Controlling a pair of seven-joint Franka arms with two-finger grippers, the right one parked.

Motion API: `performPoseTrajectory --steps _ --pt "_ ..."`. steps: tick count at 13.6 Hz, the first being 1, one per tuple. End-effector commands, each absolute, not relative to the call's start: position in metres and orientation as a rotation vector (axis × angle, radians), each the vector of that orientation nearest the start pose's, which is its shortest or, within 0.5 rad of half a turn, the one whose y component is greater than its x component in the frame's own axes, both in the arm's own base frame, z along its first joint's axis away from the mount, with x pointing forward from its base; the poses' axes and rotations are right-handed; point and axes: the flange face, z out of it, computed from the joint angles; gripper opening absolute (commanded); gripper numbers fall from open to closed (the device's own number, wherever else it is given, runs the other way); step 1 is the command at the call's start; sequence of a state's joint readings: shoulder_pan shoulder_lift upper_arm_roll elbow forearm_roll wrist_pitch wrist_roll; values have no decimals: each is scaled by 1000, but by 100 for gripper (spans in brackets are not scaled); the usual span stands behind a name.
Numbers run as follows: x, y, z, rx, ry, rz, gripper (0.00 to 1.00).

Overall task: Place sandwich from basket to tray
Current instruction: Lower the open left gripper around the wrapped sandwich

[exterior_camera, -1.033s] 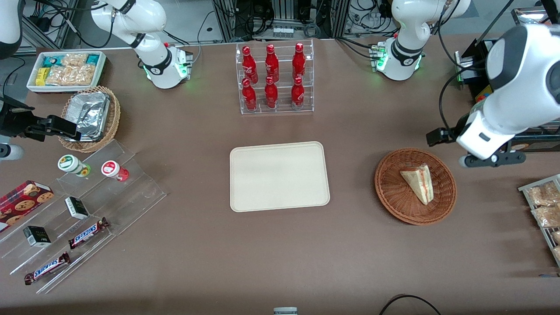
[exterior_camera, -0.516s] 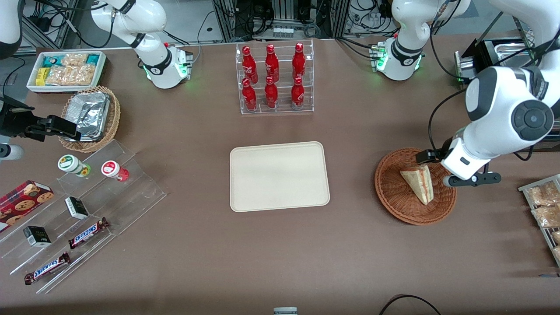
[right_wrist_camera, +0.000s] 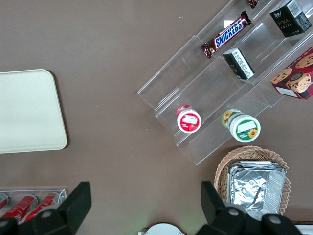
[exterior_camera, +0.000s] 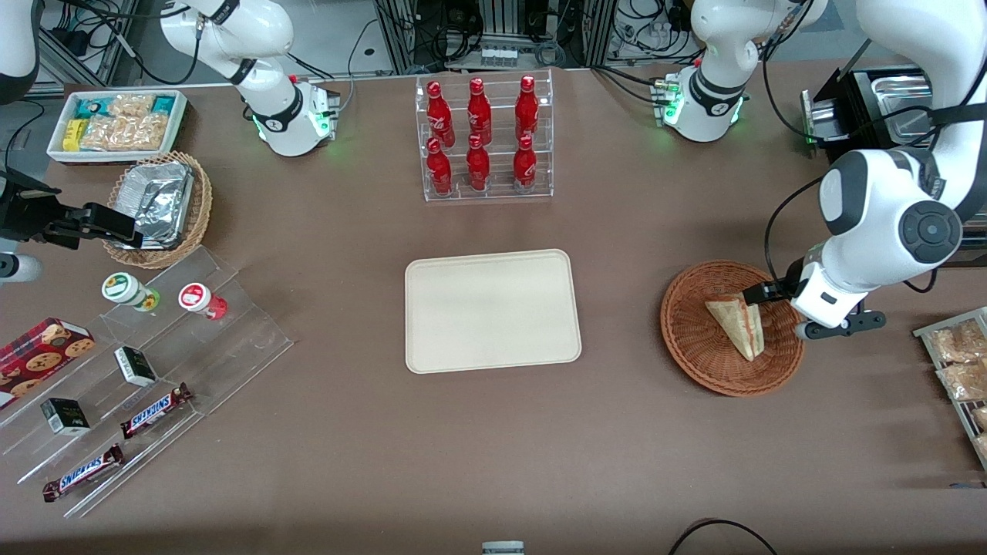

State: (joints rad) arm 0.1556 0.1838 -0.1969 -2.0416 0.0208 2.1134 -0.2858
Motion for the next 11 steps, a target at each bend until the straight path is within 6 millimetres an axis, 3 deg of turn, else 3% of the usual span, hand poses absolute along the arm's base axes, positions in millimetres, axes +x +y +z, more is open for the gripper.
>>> performPoseTrajectory --steps 1,4,11 --pt "560 -23 334 -3082 -562 125 100" --pt "551 -31 313 -3049 -772 54 100" --pt "542 -32 273 -3035 -862 58 100"
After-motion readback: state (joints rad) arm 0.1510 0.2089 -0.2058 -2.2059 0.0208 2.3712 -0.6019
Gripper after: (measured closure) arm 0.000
